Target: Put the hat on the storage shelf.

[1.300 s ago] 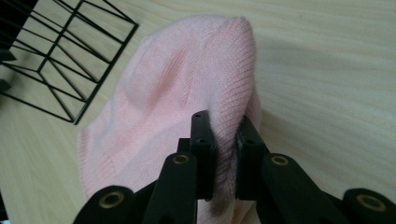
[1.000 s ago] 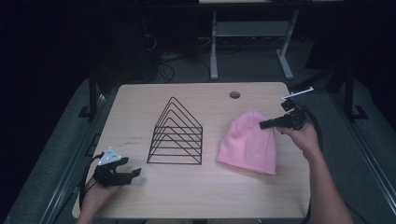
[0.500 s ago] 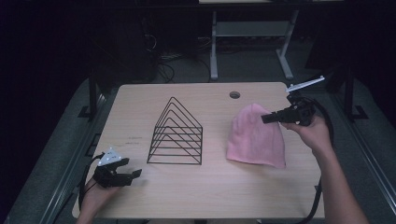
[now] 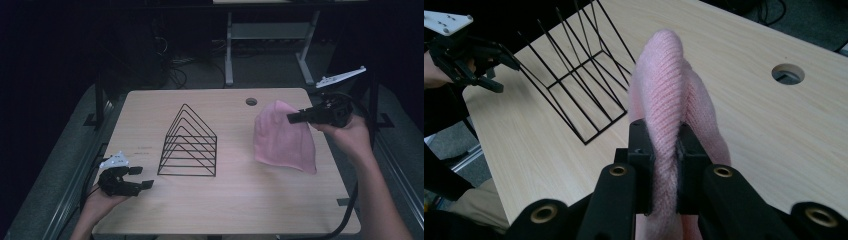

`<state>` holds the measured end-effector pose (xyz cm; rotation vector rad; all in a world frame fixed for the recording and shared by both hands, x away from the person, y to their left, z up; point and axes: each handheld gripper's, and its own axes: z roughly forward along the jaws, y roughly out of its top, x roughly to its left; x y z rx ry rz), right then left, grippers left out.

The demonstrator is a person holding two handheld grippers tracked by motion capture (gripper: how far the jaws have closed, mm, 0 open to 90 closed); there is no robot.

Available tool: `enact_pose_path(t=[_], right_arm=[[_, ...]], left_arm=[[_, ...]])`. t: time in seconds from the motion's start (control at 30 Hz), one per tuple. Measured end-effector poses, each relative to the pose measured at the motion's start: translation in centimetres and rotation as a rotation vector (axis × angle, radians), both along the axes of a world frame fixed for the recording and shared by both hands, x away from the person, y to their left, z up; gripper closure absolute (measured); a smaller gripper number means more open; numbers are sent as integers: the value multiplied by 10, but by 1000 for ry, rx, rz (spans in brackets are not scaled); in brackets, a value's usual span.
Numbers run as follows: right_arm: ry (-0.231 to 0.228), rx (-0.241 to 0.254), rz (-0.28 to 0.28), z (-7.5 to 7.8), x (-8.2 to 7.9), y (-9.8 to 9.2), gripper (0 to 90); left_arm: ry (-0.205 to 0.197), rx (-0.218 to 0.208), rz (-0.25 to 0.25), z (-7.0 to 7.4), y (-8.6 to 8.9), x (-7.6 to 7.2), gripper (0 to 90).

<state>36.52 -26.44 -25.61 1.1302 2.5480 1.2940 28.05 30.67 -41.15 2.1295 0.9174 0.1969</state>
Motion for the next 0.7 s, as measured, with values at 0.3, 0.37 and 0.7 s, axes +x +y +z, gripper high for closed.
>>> enact_pose_path(t=[0.3, 0.37, 0.7], right_arm=[[-35, -7, 37, 23, 1, 8, 810], [-38, -6, 40, 25, 2, 9, 810], [-69, -1, 80, 46, 7, 21, 809]], left_arm=[[-3, 33, -74, 32, 0, 9, 265], [-2, 36, -79, 35, -1, 10, 265], [-5, 52, -136, 61, -10, 20, 260]])
